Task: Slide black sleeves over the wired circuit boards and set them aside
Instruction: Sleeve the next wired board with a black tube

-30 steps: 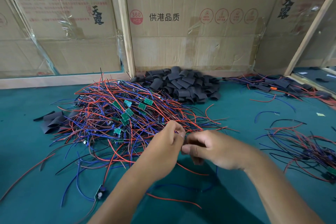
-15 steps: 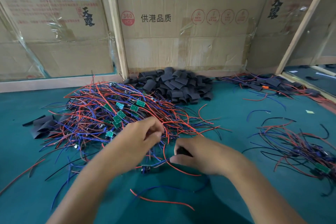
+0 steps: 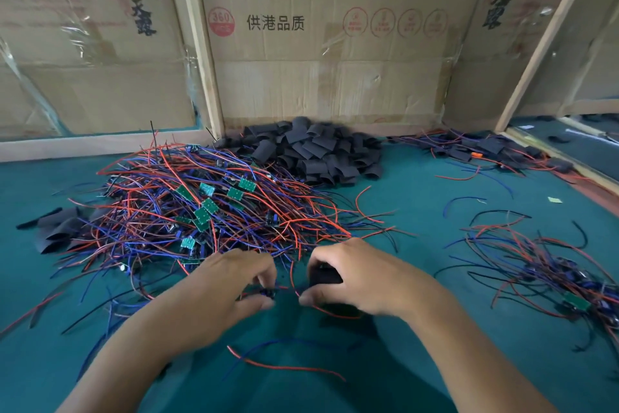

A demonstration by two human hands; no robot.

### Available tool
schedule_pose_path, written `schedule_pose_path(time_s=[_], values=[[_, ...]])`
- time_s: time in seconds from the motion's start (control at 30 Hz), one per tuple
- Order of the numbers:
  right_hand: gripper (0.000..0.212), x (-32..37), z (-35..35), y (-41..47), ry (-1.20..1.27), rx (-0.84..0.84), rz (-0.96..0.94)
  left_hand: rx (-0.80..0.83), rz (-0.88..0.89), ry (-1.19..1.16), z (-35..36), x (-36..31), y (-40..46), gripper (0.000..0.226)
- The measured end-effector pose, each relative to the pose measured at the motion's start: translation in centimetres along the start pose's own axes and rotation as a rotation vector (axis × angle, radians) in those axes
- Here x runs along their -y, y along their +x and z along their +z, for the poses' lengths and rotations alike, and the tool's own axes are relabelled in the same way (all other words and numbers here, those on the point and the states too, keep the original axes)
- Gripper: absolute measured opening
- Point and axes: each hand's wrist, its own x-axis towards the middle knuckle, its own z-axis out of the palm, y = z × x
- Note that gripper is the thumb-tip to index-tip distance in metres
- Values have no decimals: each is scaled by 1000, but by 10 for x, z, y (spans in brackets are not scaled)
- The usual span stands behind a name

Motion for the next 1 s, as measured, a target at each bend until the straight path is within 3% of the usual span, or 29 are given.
schedule_pose_path(time_s=[0.17,0.3,0.43,0.77,1.0], values=[[42,9,-6,-1,69,-124,-118,-245,25,-363,-3,-22,4,2],[41,12,-8,-3,92,-220,-150,-387,-27,-552,4,-33,12,18],[43,12,-8,-2,130,-227,-173,-465,-26,-681,5,-40,15,18],[25,8,-11,-3,129,-334,-176,-416,-29,-858,5,-41,14,14],[44,11,-10,-4,-20,-358,-114,-390,19,-785,7,-38,14,10]])
